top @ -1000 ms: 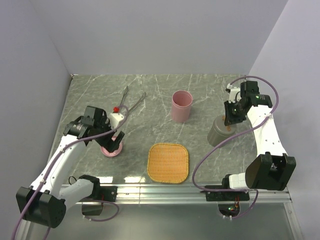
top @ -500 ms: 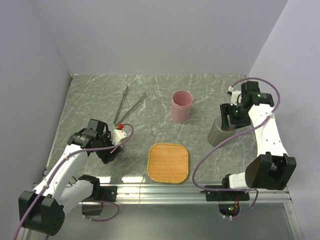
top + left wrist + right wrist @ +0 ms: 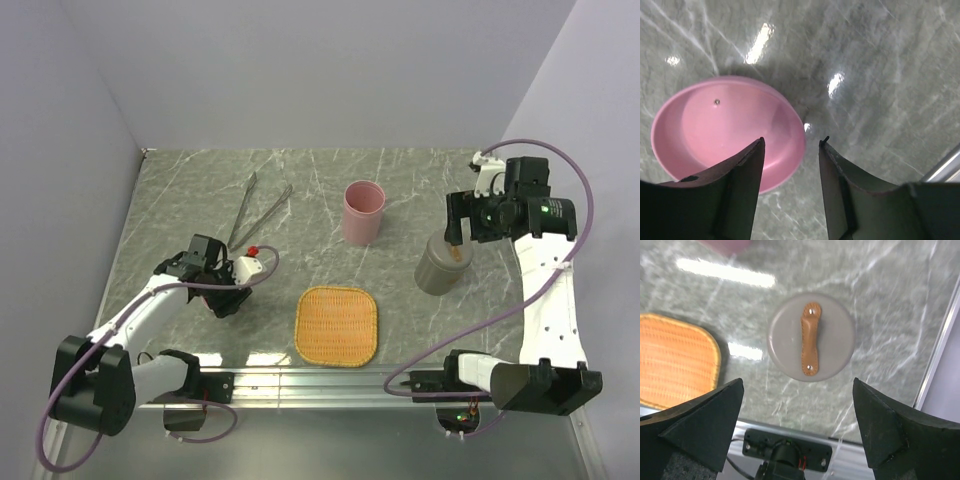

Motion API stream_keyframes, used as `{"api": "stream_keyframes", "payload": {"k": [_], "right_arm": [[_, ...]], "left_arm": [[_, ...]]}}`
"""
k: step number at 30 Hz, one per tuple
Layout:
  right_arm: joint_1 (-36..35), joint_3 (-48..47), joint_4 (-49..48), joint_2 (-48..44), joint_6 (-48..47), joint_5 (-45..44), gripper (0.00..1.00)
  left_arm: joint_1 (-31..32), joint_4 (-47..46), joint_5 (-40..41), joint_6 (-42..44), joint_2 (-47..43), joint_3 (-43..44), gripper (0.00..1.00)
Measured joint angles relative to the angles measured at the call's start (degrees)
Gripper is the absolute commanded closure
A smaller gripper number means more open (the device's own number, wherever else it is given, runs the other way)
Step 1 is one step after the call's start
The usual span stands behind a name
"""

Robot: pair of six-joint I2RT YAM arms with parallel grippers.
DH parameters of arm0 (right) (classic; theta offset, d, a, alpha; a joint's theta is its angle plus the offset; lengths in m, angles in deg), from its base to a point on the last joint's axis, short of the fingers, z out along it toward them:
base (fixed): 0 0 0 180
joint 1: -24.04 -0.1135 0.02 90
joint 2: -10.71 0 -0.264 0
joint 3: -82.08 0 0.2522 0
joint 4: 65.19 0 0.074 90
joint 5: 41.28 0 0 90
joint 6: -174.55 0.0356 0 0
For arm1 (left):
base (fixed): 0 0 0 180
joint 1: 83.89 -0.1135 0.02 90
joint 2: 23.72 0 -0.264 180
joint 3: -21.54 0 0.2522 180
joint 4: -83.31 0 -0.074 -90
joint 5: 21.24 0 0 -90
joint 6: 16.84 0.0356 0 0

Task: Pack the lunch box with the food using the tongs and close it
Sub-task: Pick up the lid of the lunch box with the left arm

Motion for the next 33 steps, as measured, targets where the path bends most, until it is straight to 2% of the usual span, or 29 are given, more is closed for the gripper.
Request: {"api": "stream_keyframes", "payload": {"k": [13,16,20,21,22,23,27,33], "right_arm": [[0.0,-2.4,-0.76,-0.28,-0.11,4.35,0.03],[0.0,-2.4,-1.07,-0.28,-0.02,4.83,0.03],[0.0,-2.4,-1.33,-0.28,0.11,5.75,0.03],[0.0,-2.4,-1.36,-0.28,0.11,6.23,0.03],[0.0,-2.43,-1.38,-0.28,0.11,6.45,0.03],[0.0,-2.47,-1.38,-0.26,0.11,6.69,0.03],[0.0,-3.98,-1.44,-0.02,0.15,8.17,0.03],[0.0,-7.39,-2.05,1.07,1.6,11.93,0.03]], "left_arm": [[3.06,-6.36,1.95,-0.35,4.59,-2.08,0.55],[3.98,-7.1,3.02,-0.48,4.63,-2.64,0.62],[4.57,-7.06,3.28,-1.44,4.66,-2.64,0.8],[4.76,-6.54,3.21,-1.84,4.63,-2.54,0.85],[4.9,-6.12,3.15,-1.92,4.59,-2.45,0.85],[5.14,-5.14,3.08,-2.16,4.48,-2.08,0.91],[5.66,-0.31,2.05,-3.06,2.58,1.07,1.0],[5.77,10.01,-3.43,-3.67,-0.66,12.94,1.0]]}}
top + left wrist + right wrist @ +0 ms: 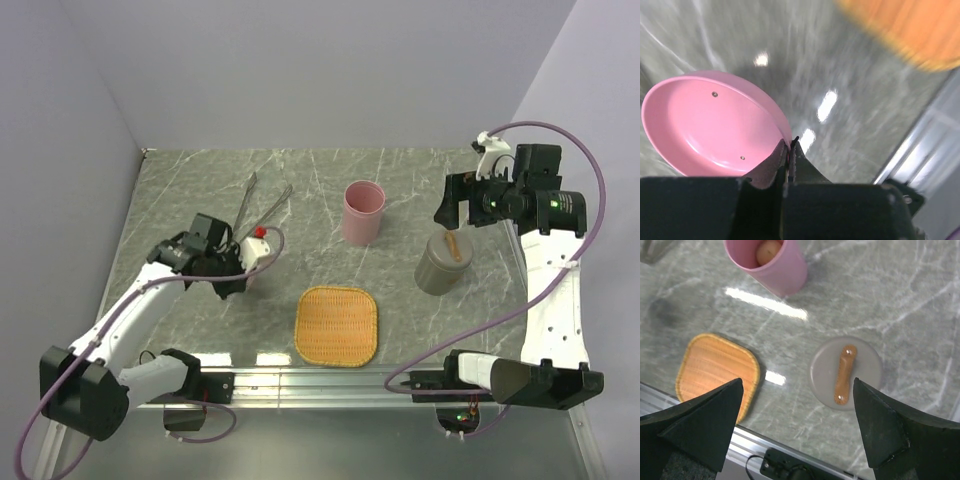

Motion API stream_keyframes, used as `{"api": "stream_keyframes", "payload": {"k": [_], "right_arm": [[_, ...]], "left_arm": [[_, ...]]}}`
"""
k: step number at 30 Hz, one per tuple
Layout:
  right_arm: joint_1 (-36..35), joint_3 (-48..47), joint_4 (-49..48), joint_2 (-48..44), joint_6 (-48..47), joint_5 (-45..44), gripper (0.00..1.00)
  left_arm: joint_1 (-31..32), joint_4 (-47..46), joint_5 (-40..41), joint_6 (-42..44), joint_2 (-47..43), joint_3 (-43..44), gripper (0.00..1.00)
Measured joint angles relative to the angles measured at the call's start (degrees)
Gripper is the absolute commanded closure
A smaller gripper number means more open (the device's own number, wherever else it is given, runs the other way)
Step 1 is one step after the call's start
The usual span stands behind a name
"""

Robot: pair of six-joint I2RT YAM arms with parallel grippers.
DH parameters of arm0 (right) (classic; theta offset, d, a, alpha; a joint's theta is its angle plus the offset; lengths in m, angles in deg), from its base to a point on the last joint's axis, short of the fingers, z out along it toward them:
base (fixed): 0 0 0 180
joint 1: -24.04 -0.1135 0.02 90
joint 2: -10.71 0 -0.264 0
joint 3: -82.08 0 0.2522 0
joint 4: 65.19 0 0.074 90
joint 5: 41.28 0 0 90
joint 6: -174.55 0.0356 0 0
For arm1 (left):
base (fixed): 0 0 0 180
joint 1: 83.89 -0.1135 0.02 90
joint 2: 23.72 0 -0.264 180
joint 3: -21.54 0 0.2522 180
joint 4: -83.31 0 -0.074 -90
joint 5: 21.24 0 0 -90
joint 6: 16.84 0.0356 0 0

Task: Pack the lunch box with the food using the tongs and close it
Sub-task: Pick up the lid of the lunch box with the left arm, then pass the lid of the lunch box from the left arm to the right

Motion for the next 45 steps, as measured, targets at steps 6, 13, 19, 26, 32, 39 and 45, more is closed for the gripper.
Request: {"api": "stream_keyframes", "payload": {"k": [6,13,19,26,32,39,45], "right_arm": [[0.04,-0.79,-5.6,1.62,6.27,8.76,0.03],[0.02,7.21,-23.98,0.31,23.47,24.24,0.04],[-1.57,17.0,-46.49,-1.79,41.72,30.01,0.06],[-11.15,16.74,-61.61,-2.54,52.04,29.2,0.15],[-15.65,18.67,-74.62,-1.46,65.07,24.92,0.2],[-23.74,11.72,-79.21,8.96,70.47,21.03,0.23],[-30.62,5.07,-79.62,14.16,70.58,18.23,0.27]], "left_arm": [[-1.57,2.27,-16.5,-4.31,-2.01,16.41,1.0],[-6.12,-31.06,-39.28,-32.89,-12.22,11.3,1.0],[-6.08,-70.34,-42.86,-65.4,-11.39,4.28,1.0],[-6.19,-87.89,-36.89,-85.15,-6.75,3.58,1.0],[-6.19,-93.85,-31.41,-92.02,-4.31,7.1,1.0],[-6.29,-94.44,-25.83,-97.72,-0.76,8.87,1.0],[-6.75,-94.12,-23.32,-99.91,0.28,8.9,1.0]]}}
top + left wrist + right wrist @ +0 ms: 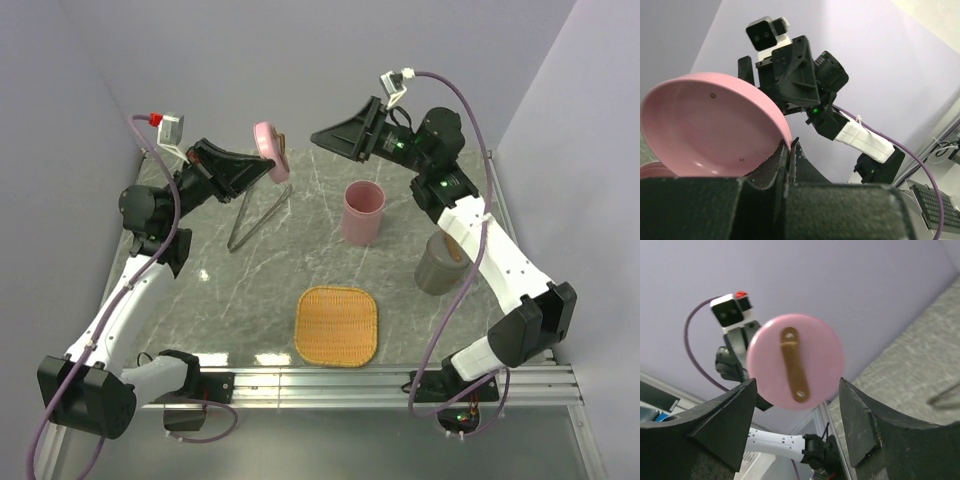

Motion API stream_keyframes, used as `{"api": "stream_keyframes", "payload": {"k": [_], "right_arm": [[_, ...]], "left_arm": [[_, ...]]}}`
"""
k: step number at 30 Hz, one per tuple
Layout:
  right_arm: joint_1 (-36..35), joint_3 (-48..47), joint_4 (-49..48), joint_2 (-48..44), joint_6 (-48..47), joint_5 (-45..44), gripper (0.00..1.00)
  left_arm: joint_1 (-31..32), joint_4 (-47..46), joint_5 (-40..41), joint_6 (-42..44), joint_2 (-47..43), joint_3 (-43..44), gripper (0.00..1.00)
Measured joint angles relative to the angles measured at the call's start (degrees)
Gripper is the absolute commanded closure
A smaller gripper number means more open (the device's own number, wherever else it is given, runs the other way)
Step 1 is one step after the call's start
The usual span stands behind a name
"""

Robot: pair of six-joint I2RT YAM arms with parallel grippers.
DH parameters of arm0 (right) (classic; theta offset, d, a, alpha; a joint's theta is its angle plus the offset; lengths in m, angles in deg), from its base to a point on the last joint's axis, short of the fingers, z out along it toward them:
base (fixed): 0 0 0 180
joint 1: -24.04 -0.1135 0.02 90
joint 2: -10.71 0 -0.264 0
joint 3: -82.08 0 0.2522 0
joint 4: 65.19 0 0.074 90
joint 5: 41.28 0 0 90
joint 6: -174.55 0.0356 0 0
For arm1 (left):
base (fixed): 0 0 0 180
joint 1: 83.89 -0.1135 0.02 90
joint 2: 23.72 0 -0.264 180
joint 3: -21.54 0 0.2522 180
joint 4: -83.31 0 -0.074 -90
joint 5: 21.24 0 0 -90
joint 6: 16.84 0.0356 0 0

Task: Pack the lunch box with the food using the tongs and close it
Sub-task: Pass the lid of the lunch box from the left arm to the right

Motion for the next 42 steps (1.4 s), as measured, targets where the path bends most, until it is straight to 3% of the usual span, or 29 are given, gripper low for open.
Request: {"api": "stream_keyframes", "payload": {"k": [10,19,31,39,42], "right_arm": [[-7.26,-8.81,-1.77,5.25,-2.97,-1.81,0.28],[-9.09,-9.55,-5.01,10.27,-2.97,-2.05,0.29],[-10.71,-7.76,-15.15,10.75,-0.13,-1.42,0.52],[-11.65,-6.64,-15.43,10.99,-0.7,-1.62,0.52],[-11.72,-6.64,-15.34,10.99,-1.03,-1.73,0.63]], "left_arm": [[-1.64,0.04,1.31,-1.27,-1.07,-0.28,1.0],[-1.84,-0.46,1.4,-2.82,-1.73,-0.92,1.0],[-1.88,-2.34,1.46,-5.03,-1.9,-1.05,1.0],[-1.88,-2.6,1.49,-5.86,-1.92,-1.05,1.0],[-1.88,-2.86,1.46,-6.16,-1.92,-1.05,1.0]]}}
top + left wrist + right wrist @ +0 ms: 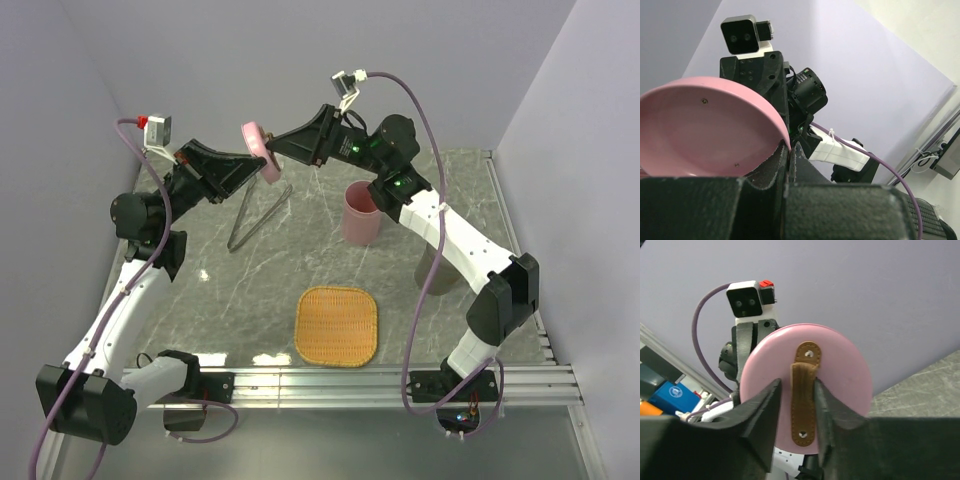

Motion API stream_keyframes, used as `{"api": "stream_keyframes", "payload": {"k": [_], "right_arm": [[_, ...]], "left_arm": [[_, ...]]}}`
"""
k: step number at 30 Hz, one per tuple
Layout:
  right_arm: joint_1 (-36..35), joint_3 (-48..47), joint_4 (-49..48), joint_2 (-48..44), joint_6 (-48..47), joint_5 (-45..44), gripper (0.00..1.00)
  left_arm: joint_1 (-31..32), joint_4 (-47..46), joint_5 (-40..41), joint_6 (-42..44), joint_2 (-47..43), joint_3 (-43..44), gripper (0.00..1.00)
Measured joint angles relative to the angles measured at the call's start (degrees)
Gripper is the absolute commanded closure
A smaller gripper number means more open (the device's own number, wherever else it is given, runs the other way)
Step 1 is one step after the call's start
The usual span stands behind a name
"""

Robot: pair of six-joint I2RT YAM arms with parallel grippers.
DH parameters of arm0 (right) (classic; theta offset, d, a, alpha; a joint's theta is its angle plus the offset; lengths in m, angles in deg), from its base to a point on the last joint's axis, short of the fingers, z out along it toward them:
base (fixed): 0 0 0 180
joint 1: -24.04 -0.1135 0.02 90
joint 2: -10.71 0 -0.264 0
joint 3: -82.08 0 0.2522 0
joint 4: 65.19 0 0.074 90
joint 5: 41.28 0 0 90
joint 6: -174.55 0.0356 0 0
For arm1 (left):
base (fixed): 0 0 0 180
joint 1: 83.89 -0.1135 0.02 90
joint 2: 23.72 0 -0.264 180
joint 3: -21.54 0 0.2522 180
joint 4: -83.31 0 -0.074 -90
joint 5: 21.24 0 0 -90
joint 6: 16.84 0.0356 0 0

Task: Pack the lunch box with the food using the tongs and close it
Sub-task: Pass the lid of the lunch box from the left arm to the right, then put the lid back on the lunch box

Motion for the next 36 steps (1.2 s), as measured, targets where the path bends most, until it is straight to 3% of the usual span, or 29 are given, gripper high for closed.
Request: {"api": "stream_keyframes", "payload": {"k": [5,11,13,16,17,20,25,26,31,36], "right_arm": [[-0.07,0.02,0.07,0.0,-0.66,-0.02,1.0],[-0.07,0.02,2.34,0.0,-2.32,0.0,1.0],[-0.04,0.02,3.89,-0.02,-3.48,-0.04,1.0],[0.09,0.02,7.1,-0.24,-6.08,0.0,1.0],[0.2,0.0,9.01,-0.5,-7.67,-0.09,1.0],[1.14,-0.17,15.04,-1.42,-12.61,-0.81,1.0],[3.34,-0.7,29.92,-5.51,-25.88,-5.55,1.0],[3.63,-1.01,32.65,-6.4,-28.63,-6.75,1.0],[5.22,-7.37,48.28,-8.09,-43.85,-13.49,1.0],[8.33,-18.75,63.73,-3.61,-55.78,-20.15,1.0]], "left_arm": [[0.0,-0.9,0.0,-0.15,-0.44,-0.35,1.0],[-0.15,-1.75,0.02,-0.02,-0.55,-1.86,1.0],[-0.22,-1.64,-0.02,0.22,-0.55,-2.36,0.91],[-0.26,-1.33,-0.46,1.2,-0.48,-3.43,0.6],[-0.26,-1.27,-0.72,1.51,-0.39,-3.89,0.42],[-0.28,-0.24,-1.99,2.34,-0.26,-4.83,0.2],[-1.11,8.28,-3.67,8.09,-0.39,-4.74,0.09],[-1.51,10.38,-4.02,9.44,-0.39,-4.7,0.01],[-2.91,24.61,-3.96,19.76,-0.55,-2.08,0.01],[-2.91,36.54,-3.34,29.51,-0.94,1.53,0.01]]}}
